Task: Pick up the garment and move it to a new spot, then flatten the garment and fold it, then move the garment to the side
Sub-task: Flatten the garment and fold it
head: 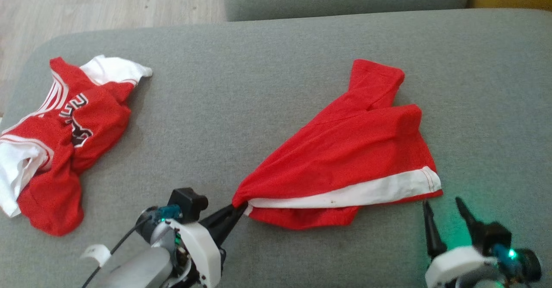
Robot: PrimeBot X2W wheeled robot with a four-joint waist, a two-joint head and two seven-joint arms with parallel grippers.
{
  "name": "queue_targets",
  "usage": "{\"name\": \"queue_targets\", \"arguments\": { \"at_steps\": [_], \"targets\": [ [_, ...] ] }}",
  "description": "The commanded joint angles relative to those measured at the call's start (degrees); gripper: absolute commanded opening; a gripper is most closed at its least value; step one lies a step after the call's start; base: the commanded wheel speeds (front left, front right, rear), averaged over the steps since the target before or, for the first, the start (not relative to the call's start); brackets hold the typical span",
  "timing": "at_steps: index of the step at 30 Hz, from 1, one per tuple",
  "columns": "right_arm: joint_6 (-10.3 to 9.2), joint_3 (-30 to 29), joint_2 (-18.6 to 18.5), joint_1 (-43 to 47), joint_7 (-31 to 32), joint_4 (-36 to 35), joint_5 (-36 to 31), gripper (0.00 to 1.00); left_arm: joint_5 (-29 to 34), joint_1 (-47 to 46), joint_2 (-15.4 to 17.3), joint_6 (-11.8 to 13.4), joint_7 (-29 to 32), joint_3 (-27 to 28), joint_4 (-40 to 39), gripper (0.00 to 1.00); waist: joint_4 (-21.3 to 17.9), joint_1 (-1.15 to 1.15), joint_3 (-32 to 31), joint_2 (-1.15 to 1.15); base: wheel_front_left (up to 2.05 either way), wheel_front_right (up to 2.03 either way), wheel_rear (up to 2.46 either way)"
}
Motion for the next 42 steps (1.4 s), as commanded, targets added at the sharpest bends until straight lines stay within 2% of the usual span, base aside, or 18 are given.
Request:
{"name": "queue_targets", "arguments": {
  "at_steps": [1, 2, 8, 15, 23, 24, 27, 30, 32, 34, 38, 42],
  "targets": [
    [0.39, 0.7, -0.2, -3.6, -0.2, -1.6, -0.6, 1.0, 0.4, -3.2, 1.8, -0.1, -0.8, 1.8, -0.8, 0.0, 0.2, 0.0, 0.3, 0.0, 0.0, 0.0, 0.0],
    [0.39, -0.3, -0.2, -4.7, -0.2, -0.8, -0.6, 1.0, 0.6, -3.5, 2.0, -0.2, -1.0, 1.8, -0.7, 0.0, 0.3, 0.0, 0.6, 0.0, 0.0, 0.0, 0.0],
    [0.39, 3.5, -0.1, -8.5, -0.2, 2.9, 0.8, 1.0, 1.9, -4.9, 2.8, -0.2, -1.6, 1.4, 0.6, 0.0, 0.8, 0.0, 1.3, 0.0, 0.0, 0.0, 0.0],
    [0.39, 4.4, -0.1, -11.2, -0.2, 9.0, 1.4, 1.0, 3.0, -6.4, 3.4, -0.2, -2.1, 1.2, 2.1, 0.0, 1.0, 0.0, 1.4, 0.0, 0.0, 0.0, 0.0],
    [0.39, 5.6, -0.1, -11.6, -0.2, 9.0, 0.9, 1.0, 3.3, -6.9, 3.0, -0.2, -2.7, 1.0, 3.2, 0.0, 0.8, 0.0, 1.5, 0.0, 0.0, 0.0, 0.0],
    [0.39, 5.8, -0.1, -11.5, -0.2, 9.2, 0.9, 0.92, 3.3, -6.9, 3.0, -0.2, -2.7, 1.0, 3.4, 0.0, 0.8, 0.0, 1.5, 0.0, 0.0, 0.0, 0.0],
    [0.39, 6.2, -0.1, -11.7, -0.2, 10.0, 1.1, 0.43, 3.3, -7.0, 2.9, -0.2, -2.9, 0.9, 3.7, 0.0, 0.8, 0.0, 1.5, 0.0, 0.0, 0.0, 0.0],
    [0.39, 7.1, -0.1, -12.5, -0.2, 11.0, 1.4, 0.25, 3.4, -7.3, 2.8, -0.2, -3.0, 0.9, 4.0, 0.0, 0.6, 0.0, 1.7, 0.0, 0.0, 0.0, 0.0],
    [0.39, 7.4, -0.1, -13.1, -0.2, 12.0, 1.7, 0.0, 3.4, -7.3, 2.9, -0.3, -3.1, 0.9, 4.2, 0.0, 0.5, 0.0, 1.6, 0.0, 0.0, 0.0, 0.0],
    [0.39, 7.5, -0.1, -13.6, -0.2, 11.9, 2.4, 0.0, 4.2, -7.7, 3.3, -0.2, -3.2, 0.8, 4.3, 0.0, 0.4, 0.0, 1.6, 0.0, 0.0, 0.0, 0.0],
    [0.39, 6.3, -0.1, -14.4, -0.2, 6.4, 5.2, 0.0, 6.2, -8.8, 4.2, 0.1, -3.6, 1.3, 3.5, 0.0, -0.2, 0.0, 1.4, 0.0, 0.0, 0.0, 0.0],
    [0.39, 4.9, -0.1, -16.9, -0.2, -2.0, 8.6, 0.0, 7.9, -11.8, 6.1, -0.1, -3.7, 1.4, 1.4, 0.0, -1.4, 0.0, 1.6, 0.0, 0.0, 0.0, 0.0]
  ]
}}
